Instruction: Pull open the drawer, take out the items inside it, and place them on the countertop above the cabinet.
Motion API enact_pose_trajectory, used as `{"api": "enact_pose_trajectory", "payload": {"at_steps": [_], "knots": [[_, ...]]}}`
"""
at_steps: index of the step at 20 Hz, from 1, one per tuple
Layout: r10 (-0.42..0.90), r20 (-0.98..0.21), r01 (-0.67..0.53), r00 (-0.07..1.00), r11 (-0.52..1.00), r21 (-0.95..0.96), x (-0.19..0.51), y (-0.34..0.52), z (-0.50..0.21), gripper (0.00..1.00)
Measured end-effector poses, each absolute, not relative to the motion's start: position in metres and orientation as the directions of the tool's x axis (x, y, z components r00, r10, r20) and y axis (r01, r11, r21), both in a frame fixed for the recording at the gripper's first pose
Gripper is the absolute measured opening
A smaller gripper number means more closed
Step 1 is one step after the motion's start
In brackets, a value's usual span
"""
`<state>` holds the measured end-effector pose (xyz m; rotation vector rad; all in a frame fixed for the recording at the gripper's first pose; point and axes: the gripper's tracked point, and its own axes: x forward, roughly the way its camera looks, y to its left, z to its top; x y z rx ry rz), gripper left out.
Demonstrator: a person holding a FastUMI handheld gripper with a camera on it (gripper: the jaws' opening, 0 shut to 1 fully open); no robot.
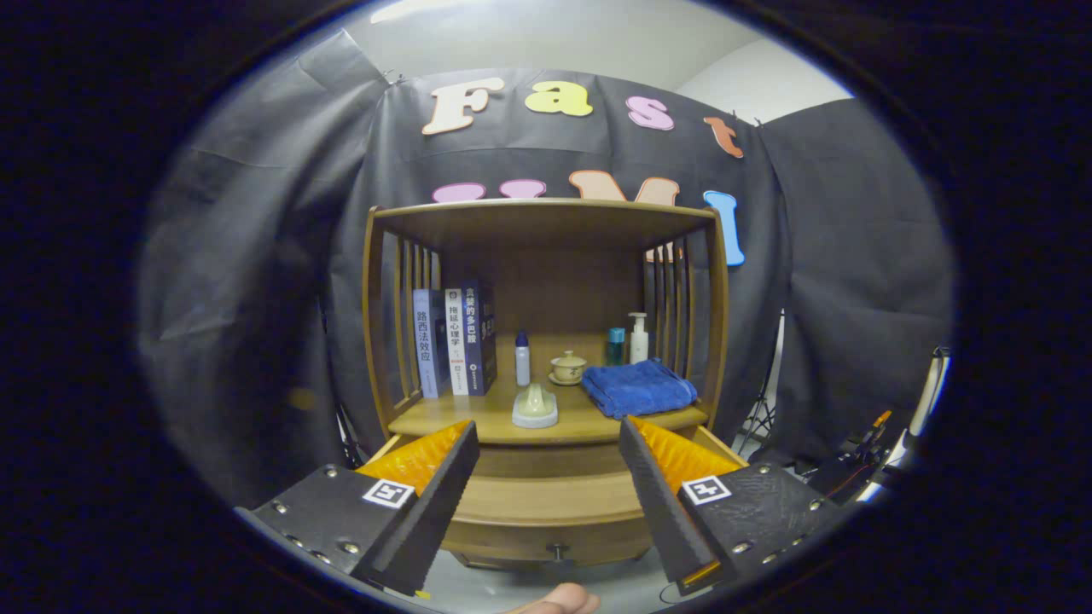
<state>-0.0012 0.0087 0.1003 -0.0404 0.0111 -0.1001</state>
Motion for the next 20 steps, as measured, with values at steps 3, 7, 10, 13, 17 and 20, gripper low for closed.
{"api": "enact_pose_trajectory", "payload": {"at_steps": [3, 7, 10, 13, 17, 20], "knots": [[-0.100, 0.006, 0.100, 0.995, 0.993, -0.059, -0.004, 0.005, 0.085, 0.98], [-0.123, -0.013, 0.121, 0.992, 0.989, -0.078, -0.008, -0.008, 0.046, 0.98], [-0.123, -0.061, 0.120, 0.990, 0.991, -0.063, 0.005, -0.019, 0.005, 0.98], [-0.144, -0.129, 0.136, 0.981, 0.988, -0.074, 0.014, -0.032, -0.036, 0.98], [-0.125, -0.186, 0.113, 0.975, 0.991, -0.075, 0.025, -0.027, -0.068, 0.99], [-0.120, -0.209, 0.102, 0.971, 0.990, -0.095, 0.032, -0.024, -0.083, 0.99]]}}
